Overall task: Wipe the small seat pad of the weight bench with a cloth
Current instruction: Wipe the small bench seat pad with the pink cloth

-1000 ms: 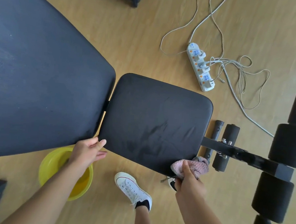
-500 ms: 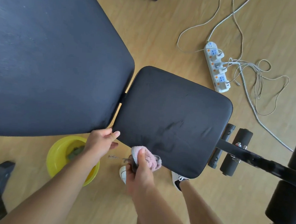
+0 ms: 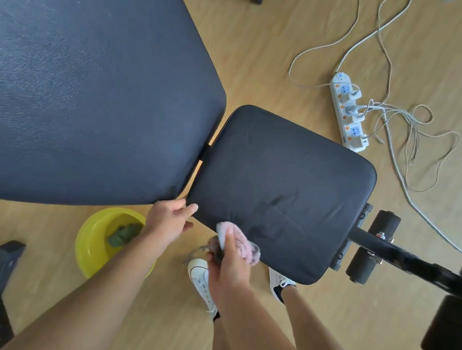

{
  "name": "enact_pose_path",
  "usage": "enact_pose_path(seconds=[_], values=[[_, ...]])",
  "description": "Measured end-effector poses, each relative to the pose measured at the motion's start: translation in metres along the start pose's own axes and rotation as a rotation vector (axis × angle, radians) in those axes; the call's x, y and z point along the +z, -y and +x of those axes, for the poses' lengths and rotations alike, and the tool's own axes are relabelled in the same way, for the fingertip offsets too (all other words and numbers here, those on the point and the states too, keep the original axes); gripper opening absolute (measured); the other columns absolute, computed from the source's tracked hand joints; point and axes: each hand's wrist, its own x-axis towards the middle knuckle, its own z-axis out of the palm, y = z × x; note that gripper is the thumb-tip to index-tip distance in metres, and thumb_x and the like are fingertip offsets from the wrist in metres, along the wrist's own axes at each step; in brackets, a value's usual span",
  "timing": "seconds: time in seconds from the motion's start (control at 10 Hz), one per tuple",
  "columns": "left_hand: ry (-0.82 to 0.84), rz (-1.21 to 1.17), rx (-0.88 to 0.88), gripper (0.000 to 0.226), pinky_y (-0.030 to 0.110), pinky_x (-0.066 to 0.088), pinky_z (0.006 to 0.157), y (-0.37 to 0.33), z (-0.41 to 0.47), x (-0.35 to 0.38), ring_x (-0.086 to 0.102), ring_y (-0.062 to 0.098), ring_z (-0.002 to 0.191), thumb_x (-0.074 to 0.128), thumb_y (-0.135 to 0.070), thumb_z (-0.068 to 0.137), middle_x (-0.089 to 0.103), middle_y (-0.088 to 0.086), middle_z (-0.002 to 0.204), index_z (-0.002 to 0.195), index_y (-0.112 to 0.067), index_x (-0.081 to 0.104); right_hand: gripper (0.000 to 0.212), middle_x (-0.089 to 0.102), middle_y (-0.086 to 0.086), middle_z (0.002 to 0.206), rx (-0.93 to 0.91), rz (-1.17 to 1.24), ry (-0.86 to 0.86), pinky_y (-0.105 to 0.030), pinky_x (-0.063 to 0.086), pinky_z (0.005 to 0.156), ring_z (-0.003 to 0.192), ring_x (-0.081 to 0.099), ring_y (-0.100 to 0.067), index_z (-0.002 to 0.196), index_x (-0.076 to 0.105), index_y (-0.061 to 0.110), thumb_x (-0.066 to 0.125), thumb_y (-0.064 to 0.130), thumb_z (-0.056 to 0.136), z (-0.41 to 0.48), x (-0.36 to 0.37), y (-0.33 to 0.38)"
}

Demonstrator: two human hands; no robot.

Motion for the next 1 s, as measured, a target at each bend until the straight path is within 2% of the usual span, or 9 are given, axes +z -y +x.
enact_pose_path(seconds=[0.1, 0.2, 0.3, 0.4, 0.5, 0.6, 0.8, 0.9, 1.0], values=[[-0.037, 0.138, 0.048, 0.019, 0.036, 0.057, 0.092, 0.002, 0.002, -0.003, 0.072, 0.029, 0.097, 0.068, -0.016, 0.092, 0.074, 0.006, 0.102, 0.106, -0.011, 0.079, 0.023, 0.077, -0.006, 0.112, 0.048, 0.205, 0.12, -0.026, 0.07, 0.079, 0.09, 0.08, -0.013, 0.122, 0.066, 0.008, 0.07, 0.024, 0.106, 0.019, 0.045, -0.024], [-0.037, 0.173, 0.082, 0.031, 0.032, 0.056, 0.082, 0.002, 0.001, -0.003, 0.073, 0.029, 0.099, 0.066, -0.022, 0.092, 0.079, 0.003, 0.105, 0.121, -0.022, 0.076, 0.027, 0.079, -0.008, 0.122, 0.007, 0.178, 0.166, -0.034, 0.069, 0.091, 0.109, 0.077, -0.021, 0.123, 0.072, 0.015, 0.078, 0.029, 0.1, 0.019, 0.057, -0.028], [-0.02, 0.005, 0.024, 0.033, 0.033, 0.06, 0.077, 0.001, 0.002, 0.0, 0.077, 0.032, 0.083, 0.072, -0.022, 0.092, 0.071, 0.004, 0.095, 0.12, -0.003, 0.072, 0.031, 0.083, -0.005, 0.108, -0.127, -0.051, 0.049, -0.031, 0.064, 0.091, 0.106, 0.078, -0.022, 0.105, 0.08, 0.017, 0.078, 0.046, 0.095, 0.024, 0.009, -0.017], [-0.014, 0.005, 0.02, 0.028, 0.044, 0.06, 0.092, 0.004, 0.005, 0.001, 0.078, 0.031, 0.083, 0.073, -0.024, 0.092, 0.076, 0.009, 0.106, 0.115, -0.008, 0.073, 0.02, 0.077, 0.01, 0.073, -0.182, -0.178, -0.102, -0.023, 0.061, 0.065, 0.068, 0.073, -0.007, 0.097, 0.072, 0.015, 0.064, 0.03, 0.109, 0.018, -0.082, 0.003], [-0.005, -0.012, 0.024, 0.055, 0.044, 0.061, 0.091, 0.01, 0.006, 0.002, 0.078, 0.026, 0.085, 0.074, -0.026, 0.09, 0.076, 0.011, 0.111, 0.138, -0.004, 0.06, 0.035, 0.08, 0.007, 0.076, -0.305, -0.351, -0.307, -0.024, 0.059, 0.067, 0.067, 0.073, -0.004, 0.112, 0.075, 0.017, 0.07, 0.047, 0.097, -0.003, -0.163, 0.032], [0.015, -0.11, 0.001, 0.061, 0.043, 0.06, 0.093, 0.013, 0.009, 0.001, 0.078, 0.028, 0.09, 0.076, -0.025, 0.089, 0.073, 0.01, 0.115, 0.142, -0.002, 0.056, 0.047, 0.067, -0.001, 0.047, -0.411, -0.632, -0.51, -0.033, 0.044, 0.065, 0.059, 0.059, -0.025, 0.065, 0.072, 0.016, 0.078, 0.057, 0.085, -0.012, -0.191, 0.086], [0.033, -0.123, -0.024, 0.061, 0.033, 0.058, 0.084, 0.006, 0.002, -0.003, 0.077, 0.028, 0.093, 0.076, -0.023, 0.089, 0.071, 0.01, 0.111, 0.143, -0.002, 0.055, 0.051, 0.073, -0.024, 0.068, -0.551, -0.938, -0.432, -0.038, 0.047, 0.062, 0.063, 0.059, -0.029, 0.073, 0.073, -0.005, 0.089, 0.042, 0.087, 0.002, -0.165, 0.153], [0.025, -0.125, -0.022, 0.061, 0.034, 0.059, 0.086, 0.005, 0.0, -0.001, 0.077, 0.026, 0.092, 0.075, -0.023, 0.09, 0.07, 0.008, 0.113, 0.144, -0.003, 0.054, 0.055, 0.068, -0.018, 0.072, -0.647, -0.815, -0.504, -0.037, 0.046, 0.061, 0.067, 0.061, -0.031, 0.082, 0.072, -0.002, 0.085, 0.051, 0.088, -0.001, -0.145, 0.213], [0.004, -0.101, -0.012, 0.059, 0.034, 0.06, 0.084, 0.003, -0.003, 0.002, 0.076, 0.024, 0.089, 0.072, -0.023, 0.092, 0.069, 0.007, 0.113, 0.144, -0.003, 0.054, 0.056, 0.061, -0.015, 0.067, -0.624, -0.729, -0.514, -0.037, 0.044, 0.064, 0.066, 0.057, -0.029, 0.068, 0.063, 0.008, 0.086, 0.056, 0.084, -0.001, -0.137, 0.227]])
